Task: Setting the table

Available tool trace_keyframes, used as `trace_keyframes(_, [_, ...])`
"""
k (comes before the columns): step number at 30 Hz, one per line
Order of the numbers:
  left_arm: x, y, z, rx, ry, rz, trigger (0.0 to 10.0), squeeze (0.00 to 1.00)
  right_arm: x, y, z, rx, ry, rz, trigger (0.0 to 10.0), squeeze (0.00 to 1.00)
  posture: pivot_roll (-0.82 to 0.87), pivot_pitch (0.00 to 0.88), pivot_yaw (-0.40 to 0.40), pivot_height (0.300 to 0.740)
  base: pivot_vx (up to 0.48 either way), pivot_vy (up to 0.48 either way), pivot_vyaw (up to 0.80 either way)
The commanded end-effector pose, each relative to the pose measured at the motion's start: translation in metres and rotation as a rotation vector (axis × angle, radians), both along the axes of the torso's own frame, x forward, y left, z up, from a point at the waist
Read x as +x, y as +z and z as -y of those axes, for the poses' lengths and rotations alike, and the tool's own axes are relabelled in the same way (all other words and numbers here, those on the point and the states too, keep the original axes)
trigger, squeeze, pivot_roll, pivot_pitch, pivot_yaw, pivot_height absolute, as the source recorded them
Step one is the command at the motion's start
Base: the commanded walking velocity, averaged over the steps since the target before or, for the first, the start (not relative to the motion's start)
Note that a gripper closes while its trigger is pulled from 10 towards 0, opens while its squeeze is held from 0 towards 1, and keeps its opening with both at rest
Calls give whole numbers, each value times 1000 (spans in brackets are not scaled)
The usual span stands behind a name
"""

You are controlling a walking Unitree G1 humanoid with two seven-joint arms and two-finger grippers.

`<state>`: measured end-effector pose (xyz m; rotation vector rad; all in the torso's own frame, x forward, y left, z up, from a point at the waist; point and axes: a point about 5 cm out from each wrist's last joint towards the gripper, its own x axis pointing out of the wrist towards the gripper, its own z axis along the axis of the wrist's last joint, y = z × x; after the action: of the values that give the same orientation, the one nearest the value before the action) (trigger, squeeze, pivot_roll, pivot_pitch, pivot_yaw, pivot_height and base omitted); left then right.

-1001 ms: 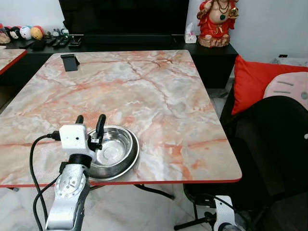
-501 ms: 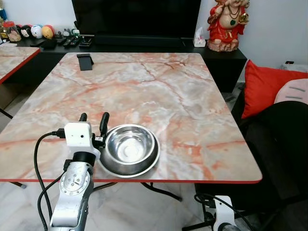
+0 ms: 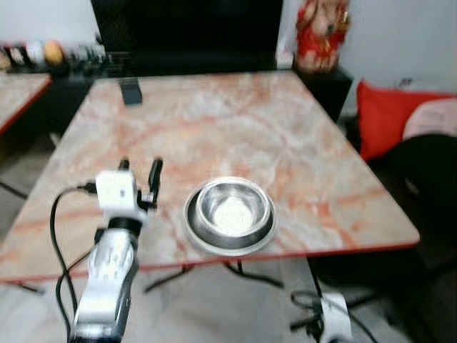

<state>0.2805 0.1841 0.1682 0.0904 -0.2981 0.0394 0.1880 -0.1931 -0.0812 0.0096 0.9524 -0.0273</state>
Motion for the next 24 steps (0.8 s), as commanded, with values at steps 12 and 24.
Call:
trace_keyframes(12, [-1,5,-6,32,6,-2,10000,0,5,2,0,-1,-7,15,10000,0,-40,0,-1,707,0,400,0])
trace_keyframes(24, [-3,7,-3,24,-5,0,10000,0,3,2,0,-5,5,12,10000,0,-47,0,7,707,0,398,0])
